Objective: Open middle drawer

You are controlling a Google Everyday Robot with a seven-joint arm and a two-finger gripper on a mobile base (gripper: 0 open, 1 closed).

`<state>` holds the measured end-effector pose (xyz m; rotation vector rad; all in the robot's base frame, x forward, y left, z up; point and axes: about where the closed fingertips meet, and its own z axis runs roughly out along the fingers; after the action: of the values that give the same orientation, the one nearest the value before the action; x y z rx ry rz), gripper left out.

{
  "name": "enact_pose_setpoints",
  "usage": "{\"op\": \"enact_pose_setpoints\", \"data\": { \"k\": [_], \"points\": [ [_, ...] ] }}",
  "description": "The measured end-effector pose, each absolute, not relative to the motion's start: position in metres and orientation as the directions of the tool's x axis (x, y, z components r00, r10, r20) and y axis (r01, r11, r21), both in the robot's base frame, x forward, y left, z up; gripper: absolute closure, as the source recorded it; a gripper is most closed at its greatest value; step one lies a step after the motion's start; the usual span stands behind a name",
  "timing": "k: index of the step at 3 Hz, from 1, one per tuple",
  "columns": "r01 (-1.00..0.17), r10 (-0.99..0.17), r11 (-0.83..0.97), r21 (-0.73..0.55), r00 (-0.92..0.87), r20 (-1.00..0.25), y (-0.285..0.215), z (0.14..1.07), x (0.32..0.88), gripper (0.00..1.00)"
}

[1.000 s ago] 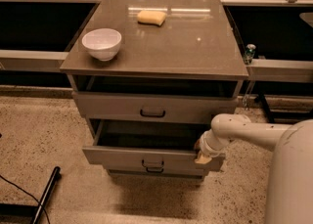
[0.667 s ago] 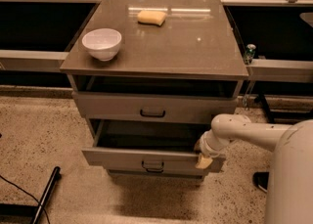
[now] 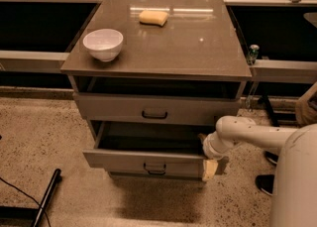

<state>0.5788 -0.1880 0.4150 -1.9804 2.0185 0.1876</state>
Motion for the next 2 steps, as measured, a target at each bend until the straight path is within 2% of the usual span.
{"op": "enact_pose_setpoints", "data": {
  "k": [1,2],
  "points": [
    [-0.999,-0.953,-0.001,-0.05,0.016,-0.303,-0.185,0.399,0.556,0.0],
    [-0.999,-0.955,-0.045,-0.022,0.049,-0.293,-0.178,0.395,0.531,0.18]
  ]
}}
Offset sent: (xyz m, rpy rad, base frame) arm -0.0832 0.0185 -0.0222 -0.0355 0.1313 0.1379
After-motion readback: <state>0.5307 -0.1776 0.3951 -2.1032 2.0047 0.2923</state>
